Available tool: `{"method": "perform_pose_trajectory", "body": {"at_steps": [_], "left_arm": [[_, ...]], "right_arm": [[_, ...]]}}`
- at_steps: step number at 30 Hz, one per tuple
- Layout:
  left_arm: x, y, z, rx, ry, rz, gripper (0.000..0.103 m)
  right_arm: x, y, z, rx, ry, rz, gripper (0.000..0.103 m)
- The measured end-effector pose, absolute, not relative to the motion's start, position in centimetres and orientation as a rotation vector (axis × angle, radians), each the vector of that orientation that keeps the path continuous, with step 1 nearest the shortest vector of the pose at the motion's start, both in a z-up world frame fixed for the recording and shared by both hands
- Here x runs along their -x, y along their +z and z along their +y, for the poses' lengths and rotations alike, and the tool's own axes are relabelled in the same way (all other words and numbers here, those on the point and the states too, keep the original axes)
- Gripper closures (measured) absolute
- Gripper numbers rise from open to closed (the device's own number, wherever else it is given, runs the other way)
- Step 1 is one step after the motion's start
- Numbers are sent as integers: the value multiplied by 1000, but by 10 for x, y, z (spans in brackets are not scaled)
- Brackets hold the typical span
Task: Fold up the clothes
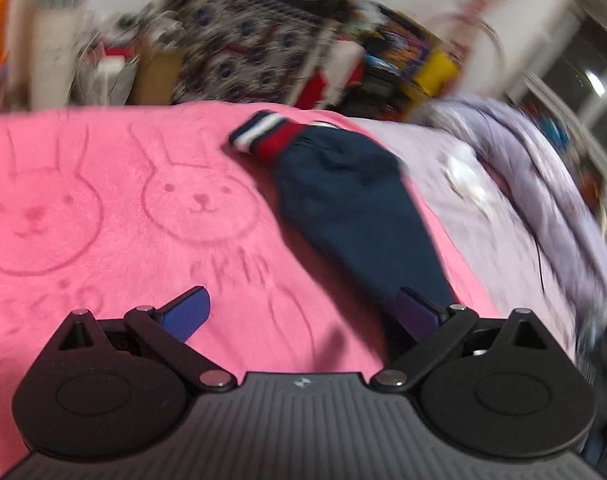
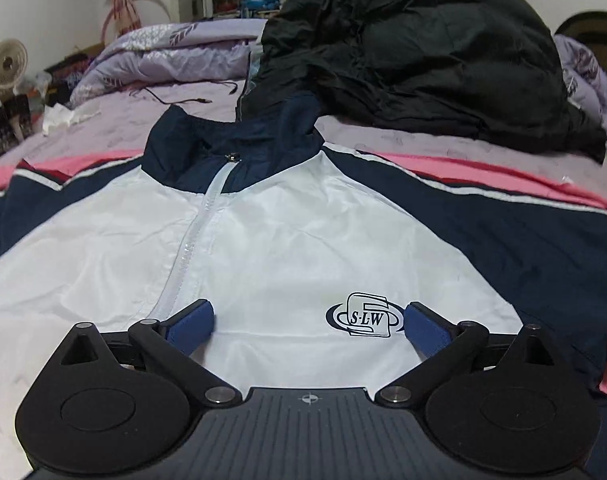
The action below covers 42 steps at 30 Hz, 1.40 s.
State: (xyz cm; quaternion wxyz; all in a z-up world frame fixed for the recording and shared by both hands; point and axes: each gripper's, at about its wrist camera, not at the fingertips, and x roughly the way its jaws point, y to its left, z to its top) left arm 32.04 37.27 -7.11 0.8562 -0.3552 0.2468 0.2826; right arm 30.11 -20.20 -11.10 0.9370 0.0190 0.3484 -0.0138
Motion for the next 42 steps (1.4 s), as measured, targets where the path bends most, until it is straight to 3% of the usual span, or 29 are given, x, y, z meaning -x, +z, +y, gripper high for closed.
{"method": "perform_pose_trajectory", "body": {"at_steps": [5, 7, 9, 10, 11, 16, 20, 23, 25, 32, 38, 40, 42], "left_arm": [[-361, -78, 393, 603, 664, 534, 3], [-374, -81, 395, 561, 715, 550, 22], [-383, -78, 396, 504, 748, 564, 77], [-385, -73, 402, 518, 737, 553, 85], [-379, -66, 410, 540, 733, 522, 87], [-363, -25, 448, 504, 753, 422, 89], [-384, -41, 450, 416, 767, 584, 78], [-399, -64, 446, 382, 800, 713, 77], [-393, -61, 436, 380, 771, 652, 78], [-367, 7, 333, 141, 394, 425, 101], [-324, 45, 203, 29, -88, 360, 101], [-311, 37, 156, 22, -216, 394, 94], [-307, 11, 114, -20, -231, 489, 74]], "right_arm": [[-309, -108, -200, -21, -40, 712, 0], [-307, -109, -200, -22, -40, 712, 0], [-308, -110, -201, -23, -41, 712, 0], [-308, -110, -201, -23, -41, 711, 0], [-308, -110, -201, -24, -41, 712, 0], [-310, -112, -201, -25, -41, 711, 0], [-311, -113, -199, -17, -44, 711, 0], [-311, -114, -200, -17, -43, 711, 0], [-310, -114, -201, -19, -43, 711, 0], [-308, -114, -202, -31, -38, 712, 0], [-309, -114, -202, -36, -37, 714, 0], [-309, -114, -203, -41, -35, 715, 0], [-309, -114, -204, -48, -32, 716, 0]]}}
